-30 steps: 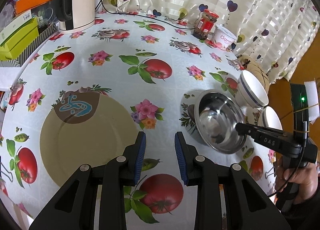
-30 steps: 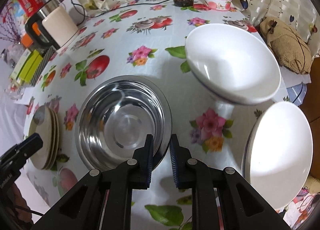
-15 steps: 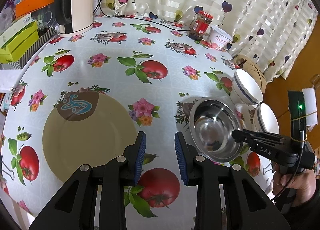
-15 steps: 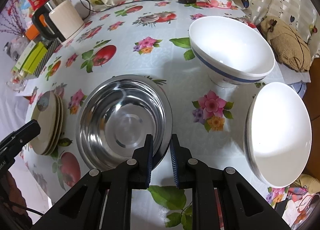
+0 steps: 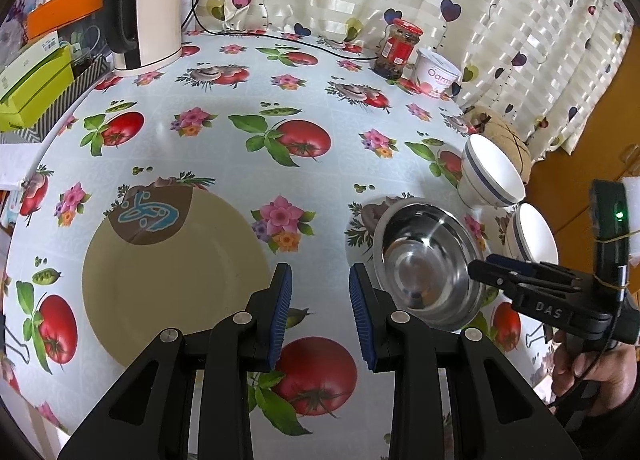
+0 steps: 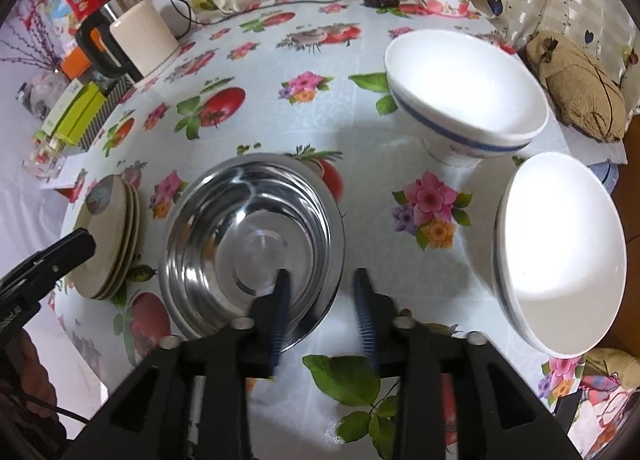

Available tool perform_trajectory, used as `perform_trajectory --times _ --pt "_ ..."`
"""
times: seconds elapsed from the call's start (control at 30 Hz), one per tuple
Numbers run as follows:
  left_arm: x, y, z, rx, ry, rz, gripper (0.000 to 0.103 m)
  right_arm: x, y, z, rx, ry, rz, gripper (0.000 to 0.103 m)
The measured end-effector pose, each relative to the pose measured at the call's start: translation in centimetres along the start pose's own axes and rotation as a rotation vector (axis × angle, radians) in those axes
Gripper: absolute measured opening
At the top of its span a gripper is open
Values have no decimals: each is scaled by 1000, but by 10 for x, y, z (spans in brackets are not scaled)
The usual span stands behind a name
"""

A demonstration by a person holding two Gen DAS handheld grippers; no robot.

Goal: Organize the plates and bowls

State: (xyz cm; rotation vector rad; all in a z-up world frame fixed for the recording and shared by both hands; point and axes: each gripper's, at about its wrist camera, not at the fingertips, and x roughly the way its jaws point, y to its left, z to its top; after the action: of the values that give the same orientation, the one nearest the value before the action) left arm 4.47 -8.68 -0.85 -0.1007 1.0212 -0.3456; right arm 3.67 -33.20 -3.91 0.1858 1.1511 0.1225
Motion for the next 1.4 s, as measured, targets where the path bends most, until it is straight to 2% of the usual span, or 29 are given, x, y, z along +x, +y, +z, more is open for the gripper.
perform_trajectory --times 0.4,0.93,1.4 --pt "-3 -6 13 20 -22 2 31 -30 8 9 -31 -98 28 41" --pt "4 -20 31 56 -31 -17 31 -56 -1 20 -19 -169 24 42" --pt "23 -44 53 82 -31 -45 31 -66 -27 33 33 -205 8 42"
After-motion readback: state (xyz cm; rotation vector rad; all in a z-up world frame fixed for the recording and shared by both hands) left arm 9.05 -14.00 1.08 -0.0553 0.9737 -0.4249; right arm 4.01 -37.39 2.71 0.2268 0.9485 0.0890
